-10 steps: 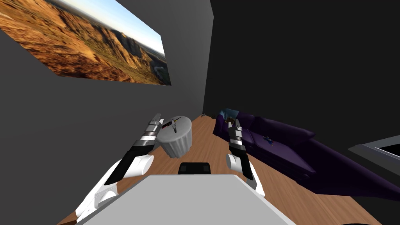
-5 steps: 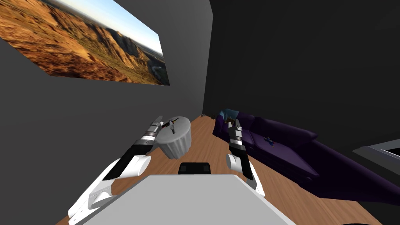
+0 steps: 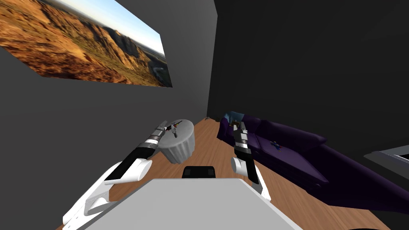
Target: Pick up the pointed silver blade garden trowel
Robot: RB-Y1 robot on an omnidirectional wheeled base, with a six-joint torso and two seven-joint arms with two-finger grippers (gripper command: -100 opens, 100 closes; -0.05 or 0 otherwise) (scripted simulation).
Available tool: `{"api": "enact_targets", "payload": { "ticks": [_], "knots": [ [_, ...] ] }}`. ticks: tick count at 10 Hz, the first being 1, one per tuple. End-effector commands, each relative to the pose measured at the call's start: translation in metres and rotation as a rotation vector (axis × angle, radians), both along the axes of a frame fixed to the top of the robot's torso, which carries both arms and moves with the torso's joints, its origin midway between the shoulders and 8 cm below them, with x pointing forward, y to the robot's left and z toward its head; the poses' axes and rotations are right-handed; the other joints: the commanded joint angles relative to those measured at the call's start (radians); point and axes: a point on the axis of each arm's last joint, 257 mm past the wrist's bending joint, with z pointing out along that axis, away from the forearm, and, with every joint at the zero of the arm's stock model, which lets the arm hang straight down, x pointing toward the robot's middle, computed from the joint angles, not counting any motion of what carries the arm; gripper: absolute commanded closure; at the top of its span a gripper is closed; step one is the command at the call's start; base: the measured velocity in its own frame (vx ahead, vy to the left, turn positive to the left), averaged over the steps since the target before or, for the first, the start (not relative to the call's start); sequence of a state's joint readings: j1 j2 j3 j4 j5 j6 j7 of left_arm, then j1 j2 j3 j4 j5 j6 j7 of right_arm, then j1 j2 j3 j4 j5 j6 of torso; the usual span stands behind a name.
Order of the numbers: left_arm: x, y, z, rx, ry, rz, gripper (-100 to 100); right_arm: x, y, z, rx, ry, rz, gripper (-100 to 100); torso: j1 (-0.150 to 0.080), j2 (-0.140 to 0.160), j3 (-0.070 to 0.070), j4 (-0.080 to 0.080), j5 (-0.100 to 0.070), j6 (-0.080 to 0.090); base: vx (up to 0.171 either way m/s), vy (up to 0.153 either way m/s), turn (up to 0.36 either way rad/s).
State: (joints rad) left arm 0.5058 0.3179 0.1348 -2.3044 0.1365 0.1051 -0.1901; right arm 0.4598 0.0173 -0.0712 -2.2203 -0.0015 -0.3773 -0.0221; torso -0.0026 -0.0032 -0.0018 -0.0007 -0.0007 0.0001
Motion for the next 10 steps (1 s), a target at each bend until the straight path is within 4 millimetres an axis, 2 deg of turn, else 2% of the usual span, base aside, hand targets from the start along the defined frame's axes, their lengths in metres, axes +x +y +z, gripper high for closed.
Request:
{"api": "enact_targets", "payload": {
  "ticks": [1, 3, 4, 5, 8, 9, 10],
  "knots": [
    [0.000, 0.004, -0.011, 0.006, 0.040, 0.008, -100, 0.000, 0.000, 0.000, 0.000, 0.000, 0.000, 0, 0.000, 0.000, 0.000, 0.000, 0.000, 0.000, 0.048, -0.035, 0.003],
    [0.000, 0.017, -0.037, 0.039, 0.142, 0.024, -100, 0.000, 0.000, 0.000, 0.000, 0.000, 0.000, 0, 0.000, 0.000, 0.000, 0.000, 0.000, 0.000, 0.059, -0.058, -0.004],
    [0.000, 0.018, -0.041, 0.038, 0.159, 0.029, -100, 0.000, 0.000, 0.000, 0.000, 0.000, 0.000, 0, -0.002, -0.001, -0.001, 0.000, 0.000, 0.000, 0.068, -0.057, 0.006],
    [-0.002, 0.025, -0.054, 0.057, 0.209, 0.037, -100, 0.000, 0.000, 0.000, 0.000, 0.000, 0.000, 0, -0.001, -0.001, -0.001, 0.000, 0.000, 0.000, 0.072, -0.042, -0.005],
    [-0.005, 0.034, -0.073, 0.075, 0.280, 0.050, -100, 0.000, 0.000, 0.000, 0.000, 0.000, 0.000, 0, 0.000, -0.001, -0.001, 0.000, 0.000, 0.000, 0.057, -0.034, -0.005],
    [-0.009, 0.041, -0.087, 0.097, 0.336, 0.058, -100, 0.000, 0.000, 0.000, 0.000, 0.000, 0.000, 0, 0.001, -0.001, 0.000, 0.000, 0.000, 0.000, 0.062, -0.031, -0.010],
    [-0.009, 0.042, -0.088, 0.096, 0.342, 0.060, -100, 0.000, 0.000, 0.000, 0.000, 0.000, 0.000, 0, 0.001, -0.001, -0.001, 0.000, 0.000, 0.000, 0.053, -0.028, -0.002]
  ]
}}
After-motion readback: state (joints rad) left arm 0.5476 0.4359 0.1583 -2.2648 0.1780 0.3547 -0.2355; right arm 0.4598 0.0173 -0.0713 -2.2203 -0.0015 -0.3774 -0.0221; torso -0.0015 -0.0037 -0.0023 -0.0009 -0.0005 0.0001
